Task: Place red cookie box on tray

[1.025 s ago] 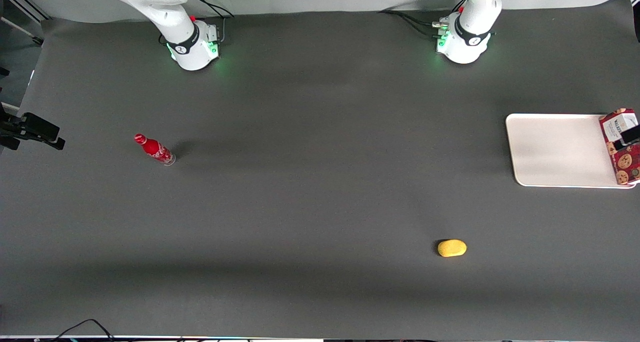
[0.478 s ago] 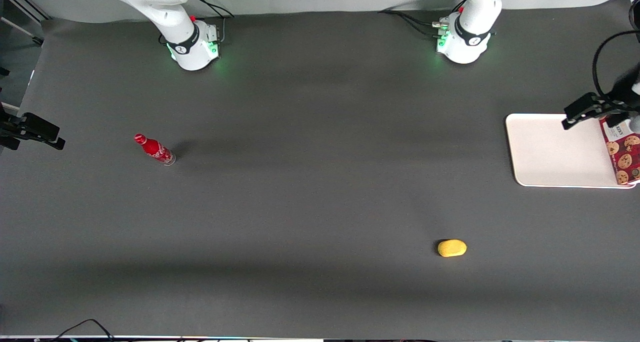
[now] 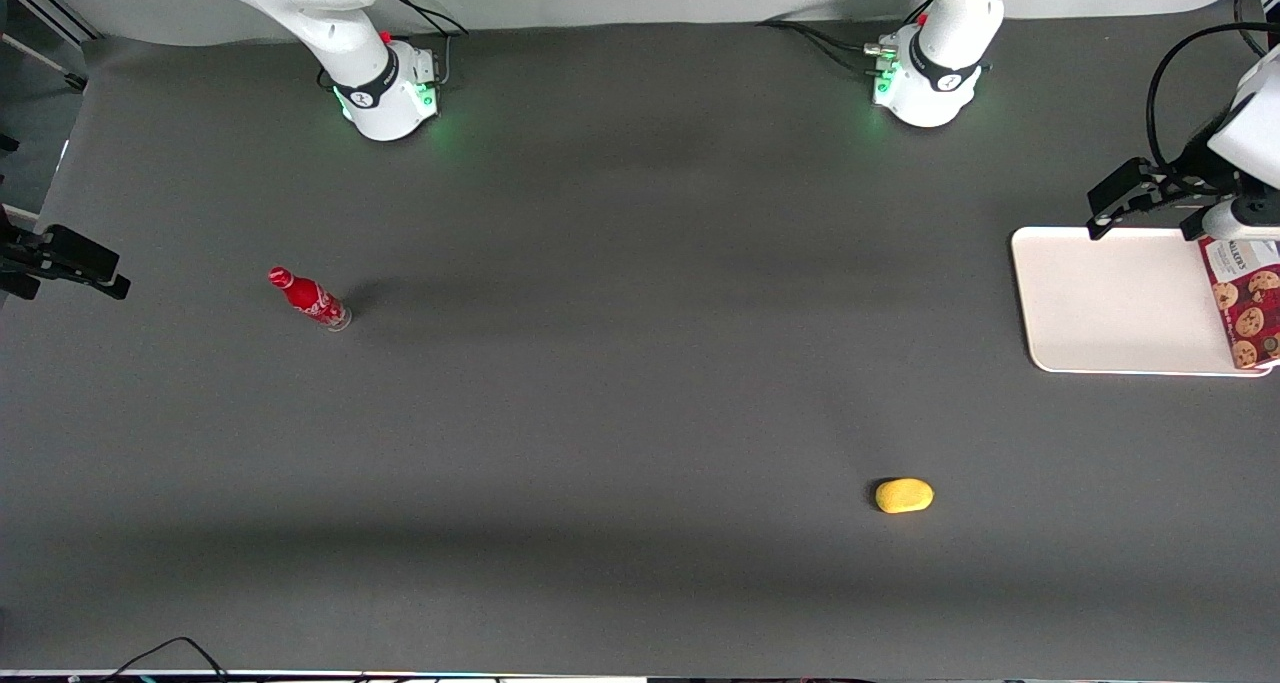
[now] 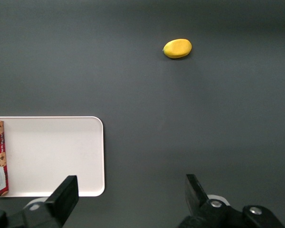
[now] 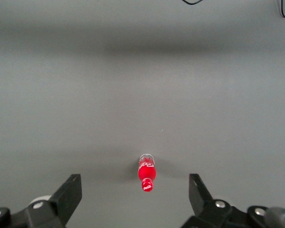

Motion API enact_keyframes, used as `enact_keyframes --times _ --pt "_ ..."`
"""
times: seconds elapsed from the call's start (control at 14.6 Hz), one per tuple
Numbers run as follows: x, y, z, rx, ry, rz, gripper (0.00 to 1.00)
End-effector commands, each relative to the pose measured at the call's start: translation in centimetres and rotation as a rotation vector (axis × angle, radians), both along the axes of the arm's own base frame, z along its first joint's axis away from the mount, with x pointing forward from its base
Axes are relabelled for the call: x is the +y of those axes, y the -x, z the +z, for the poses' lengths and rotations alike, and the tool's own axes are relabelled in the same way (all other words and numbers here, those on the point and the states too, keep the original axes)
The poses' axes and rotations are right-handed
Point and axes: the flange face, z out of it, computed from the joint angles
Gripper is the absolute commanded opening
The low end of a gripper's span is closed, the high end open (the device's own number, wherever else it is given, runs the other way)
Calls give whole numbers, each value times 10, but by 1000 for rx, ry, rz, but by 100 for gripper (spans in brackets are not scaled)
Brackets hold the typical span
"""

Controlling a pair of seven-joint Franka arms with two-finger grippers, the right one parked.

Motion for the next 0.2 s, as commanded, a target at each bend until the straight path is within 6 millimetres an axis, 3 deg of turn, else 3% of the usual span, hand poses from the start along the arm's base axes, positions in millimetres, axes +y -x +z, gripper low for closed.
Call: enact_keyframes --times 0.0,0.14 --pt "-3 1 8 -2 -16 12 100" --pt "-3 0 7 -1 -13 13 100"
